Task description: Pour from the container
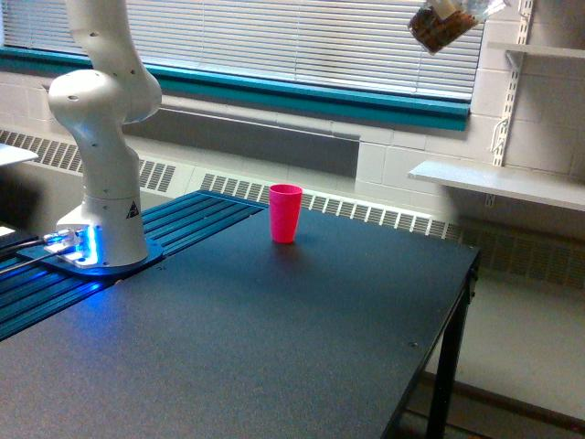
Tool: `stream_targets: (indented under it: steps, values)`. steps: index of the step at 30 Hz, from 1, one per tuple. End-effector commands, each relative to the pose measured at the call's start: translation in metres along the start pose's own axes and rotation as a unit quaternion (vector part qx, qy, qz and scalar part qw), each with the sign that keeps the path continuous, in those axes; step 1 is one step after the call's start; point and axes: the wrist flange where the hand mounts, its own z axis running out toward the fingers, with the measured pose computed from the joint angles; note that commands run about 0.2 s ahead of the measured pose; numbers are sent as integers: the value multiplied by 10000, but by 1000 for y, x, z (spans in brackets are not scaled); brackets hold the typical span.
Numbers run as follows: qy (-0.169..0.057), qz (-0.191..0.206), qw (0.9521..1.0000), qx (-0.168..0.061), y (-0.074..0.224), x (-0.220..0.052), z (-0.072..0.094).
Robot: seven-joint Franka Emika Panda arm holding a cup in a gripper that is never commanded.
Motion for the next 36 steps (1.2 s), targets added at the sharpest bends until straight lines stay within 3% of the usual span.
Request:
stream_targets:
  steps: [1, 16, 25, 36]
  values:
    - [37, -42, 10000, 0, -5, 1, -6]
    - [-13, -277, 9995, -153, -13, -22, -6]
    - [-69, -503, 9983, -286, -16, -56, -10]
    - [18, -656, 9971, -389, -22, -101, -27]
